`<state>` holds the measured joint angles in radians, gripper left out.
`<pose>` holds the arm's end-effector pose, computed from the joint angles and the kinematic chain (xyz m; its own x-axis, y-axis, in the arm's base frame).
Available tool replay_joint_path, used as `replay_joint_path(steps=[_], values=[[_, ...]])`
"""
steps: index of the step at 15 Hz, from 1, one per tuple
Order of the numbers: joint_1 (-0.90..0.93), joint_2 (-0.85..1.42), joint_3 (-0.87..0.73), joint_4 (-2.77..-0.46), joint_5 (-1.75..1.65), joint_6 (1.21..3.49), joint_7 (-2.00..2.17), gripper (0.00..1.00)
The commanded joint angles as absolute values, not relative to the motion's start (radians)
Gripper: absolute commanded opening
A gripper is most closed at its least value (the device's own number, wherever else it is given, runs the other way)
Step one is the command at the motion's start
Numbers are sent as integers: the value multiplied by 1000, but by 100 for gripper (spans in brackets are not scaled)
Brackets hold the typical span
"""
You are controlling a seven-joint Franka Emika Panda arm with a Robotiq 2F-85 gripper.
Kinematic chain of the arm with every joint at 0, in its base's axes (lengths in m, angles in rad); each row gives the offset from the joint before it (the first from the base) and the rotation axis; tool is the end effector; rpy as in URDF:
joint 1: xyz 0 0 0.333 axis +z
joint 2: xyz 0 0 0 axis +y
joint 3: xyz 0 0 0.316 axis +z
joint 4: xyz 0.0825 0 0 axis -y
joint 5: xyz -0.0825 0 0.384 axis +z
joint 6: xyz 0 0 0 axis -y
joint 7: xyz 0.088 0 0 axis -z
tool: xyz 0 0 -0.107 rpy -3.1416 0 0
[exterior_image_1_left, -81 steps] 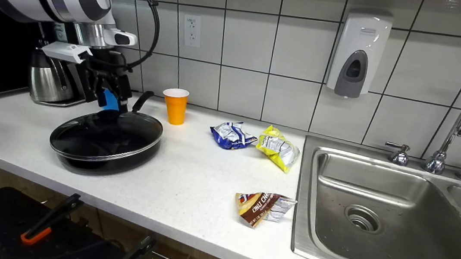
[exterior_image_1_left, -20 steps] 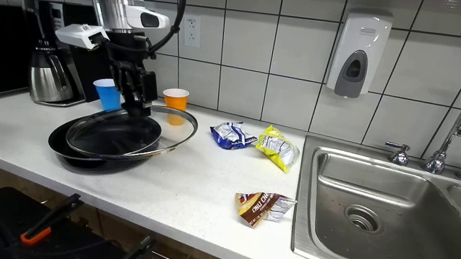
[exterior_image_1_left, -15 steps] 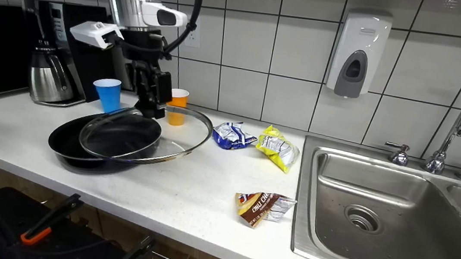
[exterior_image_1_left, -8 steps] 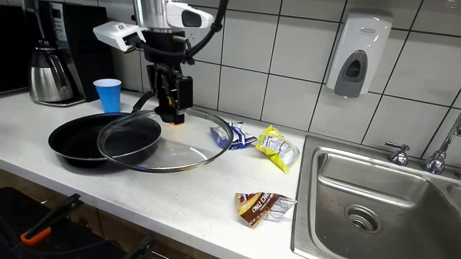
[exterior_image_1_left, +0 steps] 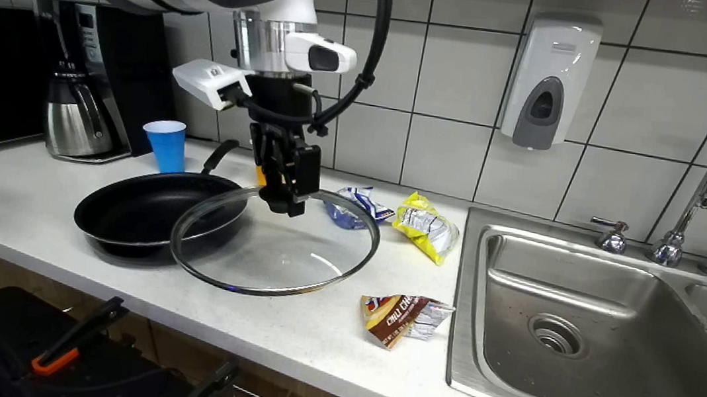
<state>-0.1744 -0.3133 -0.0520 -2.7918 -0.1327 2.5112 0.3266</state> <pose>0.3649 -0.0815 0.3030 0.9022 -0.4286 0.0491 -0.4308 -0.9009 0.0526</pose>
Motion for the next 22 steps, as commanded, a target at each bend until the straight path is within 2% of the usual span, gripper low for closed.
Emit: replay_joint_path(steps=[1, 12, 22], values=[[-214, -265, -46, -2791, -188, 2597, 319, 38], [-211, -102, -57, -2774, -276, 2762, 334, 38], [-144, 52, -73, -2686, -204, 2843, 255, 38]])
